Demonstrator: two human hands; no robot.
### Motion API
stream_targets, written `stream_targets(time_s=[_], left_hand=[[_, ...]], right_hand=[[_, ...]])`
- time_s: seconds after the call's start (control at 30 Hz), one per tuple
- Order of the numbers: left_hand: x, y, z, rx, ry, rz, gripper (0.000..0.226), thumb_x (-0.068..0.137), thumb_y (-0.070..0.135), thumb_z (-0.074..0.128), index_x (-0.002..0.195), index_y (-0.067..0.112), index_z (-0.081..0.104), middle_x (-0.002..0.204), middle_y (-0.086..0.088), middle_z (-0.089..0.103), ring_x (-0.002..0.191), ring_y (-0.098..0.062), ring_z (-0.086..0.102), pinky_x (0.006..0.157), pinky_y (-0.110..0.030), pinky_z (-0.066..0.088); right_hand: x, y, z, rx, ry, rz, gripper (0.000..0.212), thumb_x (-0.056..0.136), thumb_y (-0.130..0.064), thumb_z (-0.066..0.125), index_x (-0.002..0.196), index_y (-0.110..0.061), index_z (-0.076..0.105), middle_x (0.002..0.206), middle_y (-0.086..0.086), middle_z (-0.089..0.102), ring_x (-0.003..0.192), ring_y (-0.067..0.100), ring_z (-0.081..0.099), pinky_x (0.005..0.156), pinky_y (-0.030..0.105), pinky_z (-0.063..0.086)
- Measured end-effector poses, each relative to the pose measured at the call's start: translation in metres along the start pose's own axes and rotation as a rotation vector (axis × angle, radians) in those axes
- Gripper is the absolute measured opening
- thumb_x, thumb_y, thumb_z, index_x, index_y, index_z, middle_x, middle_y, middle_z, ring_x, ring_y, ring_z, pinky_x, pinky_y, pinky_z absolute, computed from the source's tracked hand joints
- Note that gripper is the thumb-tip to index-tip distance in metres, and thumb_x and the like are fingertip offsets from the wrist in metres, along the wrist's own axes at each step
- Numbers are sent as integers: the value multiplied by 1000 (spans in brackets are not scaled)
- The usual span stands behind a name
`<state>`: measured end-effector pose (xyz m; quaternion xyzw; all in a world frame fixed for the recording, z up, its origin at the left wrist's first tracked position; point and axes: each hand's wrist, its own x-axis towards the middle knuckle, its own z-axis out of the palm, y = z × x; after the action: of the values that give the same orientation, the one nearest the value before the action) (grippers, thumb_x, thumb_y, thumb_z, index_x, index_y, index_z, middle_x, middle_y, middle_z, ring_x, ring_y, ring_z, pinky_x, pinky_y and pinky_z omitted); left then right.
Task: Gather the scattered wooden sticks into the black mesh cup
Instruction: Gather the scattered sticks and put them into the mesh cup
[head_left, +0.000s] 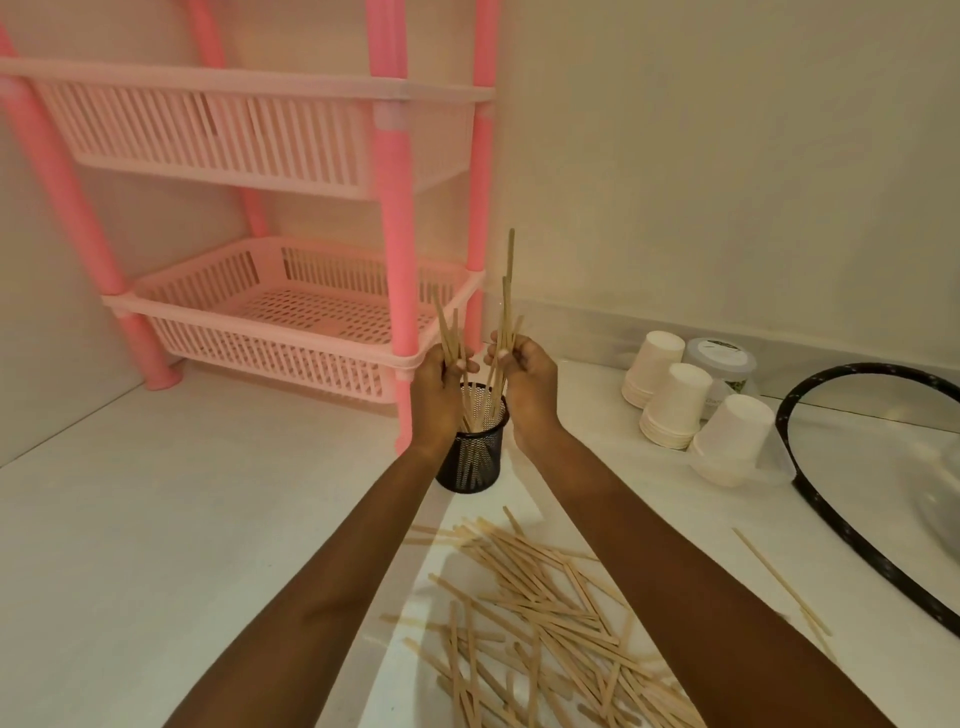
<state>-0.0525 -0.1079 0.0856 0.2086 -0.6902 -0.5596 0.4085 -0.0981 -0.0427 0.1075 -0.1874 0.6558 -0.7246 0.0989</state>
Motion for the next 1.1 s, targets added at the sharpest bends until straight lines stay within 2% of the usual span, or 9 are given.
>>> stream_targets(time_s=[0.17, 0.33, 0.47, 0.67, 0.73, 0.8, 0.87, 0.97, 1.1], left_hand=[[-6, -11, -1, -31, -9, -39, 23, 93, -6, 37, 112, -2, 49, 96, -13, 58, 88, -17, 57, 73, -10, 48], [-10, -11, -4, 12, -46, 14, 27, 93, -6, 37, 117, -3, 48, 106, -18, 59, 99, -17, 54, 81, -15, 46], [-15, -11, -5, 48, -68, 58, 29, 94, -4, 37, 119, -1, 50, 111, -19, 60, 102, -16, 54, 83, -14, 45], [-24, -12, -6, 130, -83, 108, 31, 95, -2, 35, 121, -1, 52, 120, -17, 60, 112, -19, 54, 88, -11, 42], [-29, -11, -7, 183, -56, 152, 31, 95, -3, 35, 121, -1, 52, 122, -16, 59, 115, -22, 53, 94, -16, 39], [-36, -11, -9, 259, -45, 225, 31, 94, -4, 35, 120, 2, 52, 123, -13, 57, 115, -17, 50, 94, -9, 36], [-48, -12, -12, 335, -74, 323, 32, 93, -3, 36, 120, 5, 52, 126, -12, 55, 121, -12, 44, 97, -5, 32], [-68, -19, -17, 507, -280, 493, 35, 91, 6, 37, 123, 7, 52, 132, -11, 53, 133, -11, 29, 108, -20, 26], [-88, -37, -22, 785, -762, 562, 39, 95, 14, 43, 134, 13, 42, 146, -10, 40, 141, -18, 23, 115, -30, 23]], right_hand=[[-5, 35, 1, -127, -10, 48, 17, 91, -1, 44, 100, 1, 58, 107, 21, 64, 102, 35, 59, 92, 45, 46], [-10, 45, -8, -155, -110, -35, 25, 91, 0, 45, 113, -8, 52, 101, 2, 59, 98, 19, 57, 84, 28, 46], [-14, 43, -18, -200, -162, -112, 33, 92, -3, 45, 124, -12, 44, 102, 3, 57, 88, 9, 55, 72, 9, 44], [-16, 36, -27, -301, -175, -178, 29, 97, -9, 35, 122, -9, 49, 123, 12, 59, 113, 21, 55, 90, 23, 41], [-18, 33, -31, -325, -169, -208, 30, 97, -7, 34, 123, -8, 49, 126, 11, 57, 117, 19, 53, 90, 14, 39], [-22, 33, -39, -358, -170, -234, 31, 96, -4, 34, 124, -6, 49, 128, 11, 56, 118, 16, 51, 84, 1, 36], [-29, 36, -50, -400, -176, -246, 31, 96, -2, 35, 124, -5, 49, 128, 11, 55, 118, 16, 51, 88, 3, 37], [-46, 45, -71, -473, -164, -239, 29, 94, -1, 39, 121, -3, 52, 124, 13, 58, 117, 21, 53, 95, 18, 37], [-68, 61, -103, -675, -213, -125, 27, 93, -7, 45, 119, -6, 55, 124, 11, 57, 116, 20, 52, 94, 17, 33]])
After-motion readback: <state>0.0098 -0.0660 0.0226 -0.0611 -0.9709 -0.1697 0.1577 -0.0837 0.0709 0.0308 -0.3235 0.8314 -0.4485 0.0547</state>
